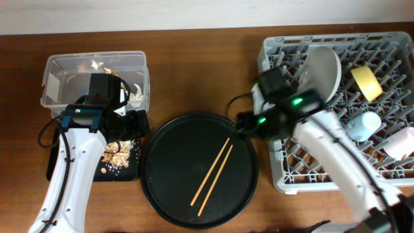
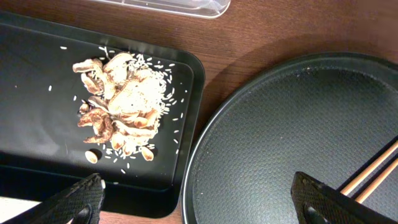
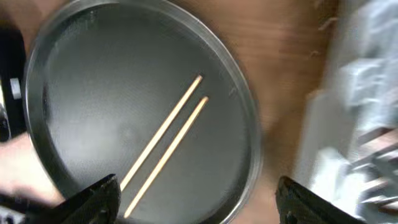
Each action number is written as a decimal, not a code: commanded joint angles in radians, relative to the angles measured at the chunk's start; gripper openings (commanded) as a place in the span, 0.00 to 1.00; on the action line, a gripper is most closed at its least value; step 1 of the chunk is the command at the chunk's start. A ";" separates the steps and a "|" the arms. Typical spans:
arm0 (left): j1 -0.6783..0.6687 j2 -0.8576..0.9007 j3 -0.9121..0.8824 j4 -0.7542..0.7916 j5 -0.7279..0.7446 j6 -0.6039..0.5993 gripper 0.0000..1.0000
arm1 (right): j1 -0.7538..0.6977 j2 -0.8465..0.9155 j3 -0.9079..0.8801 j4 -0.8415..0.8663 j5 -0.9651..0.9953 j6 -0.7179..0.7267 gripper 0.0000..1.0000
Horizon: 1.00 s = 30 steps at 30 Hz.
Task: Sort waste into correct bins and load items into the dishwasher rack
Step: 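Stand the white plate upright in the dish rack, then grasp one chopstick with the right gripper and place it in the rack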
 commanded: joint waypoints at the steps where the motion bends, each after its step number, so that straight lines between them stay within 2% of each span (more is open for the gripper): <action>1: 0.003 0.003 0.003 -0.001 -0.007 -0.006 0.96 | 0.137 0.043 -0.132 0.089 -0.005 0.202 0.81; 4: 0.003 0.003 0.003 -0.001 -0.007 -0.006 0.96 | 0.245 0.123 -0.200 0.165 0.031 0.348 0.79; 7: 0.003 0.003 0.003 -0.001 -0.007 -0.006 0.96 | 0.330 0.233 -0.200 0.204 0.038 0.383 0.79; 11: 0.003 0.003 0.003 -0.001 -0.007 -0.006 0.96 | 0.362 0.316 -0.200 0.217 0.043 0.428 0.77; 14: 0.003 0.003 0.003 -0.001 -0.007 -0.006 0.96 | 0.362 0.324 -0.200 0.217 0.080 0.435 0.64; 16: 0.003 0.003 0.003 -0.001 -0.007 -0.006 0.96 | 0.362 0.324 -0.200 0.217 0.108 0.435 0.50; 18: 0.003 0.003 0.003 -0.001 -0.007 -0.006 0.96 | 0.361 0.324 -0.200 0.217 0.127 0.436 0.31; 20: 0.003 0.003 0.003 -0.001 -0.007 -0.006 0.96 | 0.361 0.324 -0.200 0.217 0.136 0.457 0.22; 24: 0.003 0.003 0.003 -0.001 -0.007 -0.006 0.96 | 0.361 0.324 -0.200 0.246 0.140 0.487 0.15; 30: 0.003 0.003 0.003 -0.001 -0.007 -0.006 0.96 | 0.341 0.324 -0.200 0.281 0.151 0.532 0.15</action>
